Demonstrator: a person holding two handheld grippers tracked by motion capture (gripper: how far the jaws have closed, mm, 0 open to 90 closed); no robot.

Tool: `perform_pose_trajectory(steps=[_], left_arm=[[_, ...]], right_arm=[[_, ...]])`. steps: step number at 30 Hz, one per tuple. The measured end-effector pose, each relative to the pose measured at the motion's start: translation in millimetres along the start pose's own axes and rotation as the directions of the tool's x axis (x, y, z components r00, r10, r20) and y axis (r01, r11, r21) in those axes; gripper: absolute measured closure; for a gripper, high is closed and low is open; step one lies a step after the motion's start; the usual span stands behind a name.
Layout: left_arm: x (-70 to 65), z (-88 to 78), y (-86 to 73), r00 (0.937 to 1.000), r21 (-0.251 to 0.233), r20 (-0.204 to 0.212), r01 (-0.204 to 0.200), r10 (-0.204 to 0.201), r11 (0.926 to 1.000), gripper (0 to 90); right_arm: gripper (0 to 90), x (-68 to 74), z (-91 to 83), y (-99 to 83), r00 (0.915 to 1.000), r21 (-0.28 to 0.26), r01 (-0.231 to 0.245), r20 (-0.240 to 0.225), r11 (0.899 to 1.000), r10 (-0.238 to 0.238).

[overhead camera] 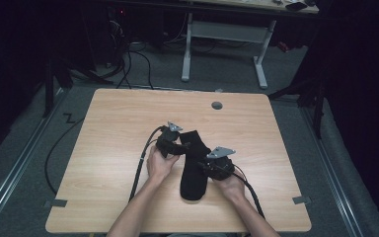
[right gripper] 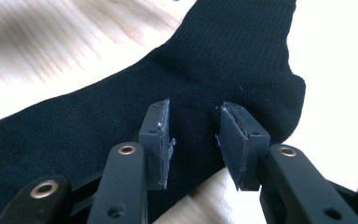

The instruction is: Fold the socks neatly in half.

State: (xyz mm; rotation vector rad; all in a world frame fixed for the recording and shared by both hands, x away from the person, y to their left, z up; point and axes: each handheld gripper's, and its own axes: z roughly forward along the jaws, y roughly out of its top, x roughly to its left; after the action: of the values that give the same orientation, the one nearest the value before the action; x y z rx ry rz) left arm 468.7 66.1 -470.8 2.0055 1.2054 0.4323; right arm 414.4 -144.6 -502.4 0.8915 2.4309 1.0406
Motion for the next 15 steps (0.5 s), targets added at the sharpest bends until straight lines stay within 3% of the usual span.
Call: perform_pose_trajectory(steps=[15], left_arm=[[2.8,32.8,2.2,0.9992,0.073,-0.015,0.039,-0.038,0.9965,36.0]], right_arm=[[65.9,6.7,-11.7,-12.1,0.9992,-0.013,0.028,-0.027,1.0,-0.028]])
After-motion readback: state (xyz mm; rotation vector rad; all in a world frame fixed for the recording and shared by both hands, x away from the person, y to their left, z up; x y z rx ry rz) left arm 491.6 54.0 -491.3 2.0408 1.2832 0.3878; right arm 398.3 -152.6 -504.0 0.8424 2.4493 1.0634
